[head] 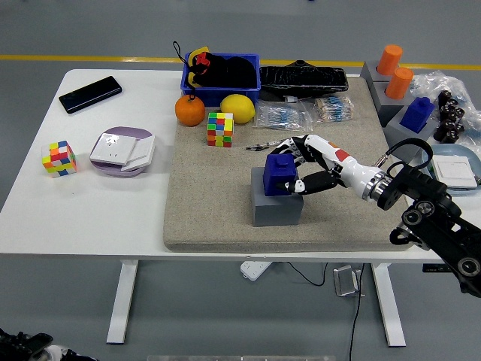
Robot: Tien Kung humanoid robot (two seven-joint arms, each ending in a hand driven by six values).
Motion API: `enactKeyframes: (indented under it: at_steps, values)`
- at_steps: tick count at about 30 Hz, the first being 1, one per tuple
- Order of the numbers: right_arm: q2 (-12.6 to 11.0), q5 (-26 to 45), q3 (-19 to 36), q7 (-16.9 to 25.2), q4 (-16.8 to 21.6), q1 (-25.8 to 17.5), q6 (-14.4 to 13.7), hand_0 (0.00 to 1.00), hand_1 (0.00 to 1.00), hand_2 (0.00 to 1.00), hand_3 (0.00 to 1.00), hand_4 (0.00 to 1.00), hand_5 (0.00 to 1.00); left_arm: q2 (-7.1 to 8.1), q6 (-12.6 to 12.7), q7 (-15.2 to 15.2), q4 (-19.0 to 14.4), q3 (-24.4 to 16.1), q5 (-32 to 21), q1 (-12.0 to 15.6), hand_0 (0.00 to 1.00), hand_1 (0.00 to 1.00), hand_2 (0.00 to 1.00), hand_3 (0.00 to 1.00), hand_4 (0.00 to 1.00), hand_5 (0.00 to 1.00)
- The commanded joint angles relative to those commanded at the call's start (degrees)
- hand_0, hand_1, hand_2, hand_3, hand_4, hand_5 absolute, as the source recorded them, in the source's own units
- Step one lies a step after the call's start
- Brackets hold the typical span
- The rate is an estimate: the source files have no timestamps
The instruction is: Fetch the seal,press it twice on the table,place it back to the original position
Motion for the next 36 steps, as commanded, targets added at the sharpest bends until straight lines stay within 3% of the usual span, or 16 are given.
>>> enactKeyframes:
  at_steps: [17, 18, 23, 24, 36]
  values:
    - [0.1, 0.3, -0.4, -0.1, -0.4, 0.3, 0.9, 0.526, 0.403, 0.429, 0.49, 0.731, 0.002, 0.0, 0.0, 0.0, 0.0, -0.1, 0.1, 0.0, 0.722, 0.692, 0.681, 0.748, 0.684, 0.254]
    - [0.1, 0.4, -0.5, -0.1, -0.3, 0.3, 1.0, 0.565, 0.51, 0.531, 0.572, 0.801, 0.002, 0.0, 0.0, 0.0, 0.0, -0.1, 0.2, 0.0, 0.722, 0.692, 0.682, 0.749, 0.684, 0.254]
    - [0.2, 0.0, -0.6, -0.2, -0.2, 0.3, 1.0, 0.565, 0.51, 0.531, 0.572, 0.801, 0.002, 0.03, 0.0, 0.0, 0.0, -0.1, 0.1, 0.0, 0.722, 0.692, 0.682, 0.749, 0.684, 0.254]
    - [0.2, -0.1, -0.6, -0.2, -0.2, 0.4, 1.0, 0.576, 0.604, 0.622, 0.652, 0.917, 0.002, 0.04, -0.1, 0.0, 0.0, -0.1, 0.2, 0.0, 0.722, 0.692, 0.681, 0.75, 0.684, 0.254]
    - [0.3, -0.5, -0.7, 0.1, -0.3, 0.5, 1.0, 0.639, 0.669, 0.681, 0.711, 0.963, 0.002, 0.13, -0.2, 0.1, -0.1, -0.4, 0.6, -0.1, 0.722, 0.693, 0.681, 0.75, 0.686, 0.254]
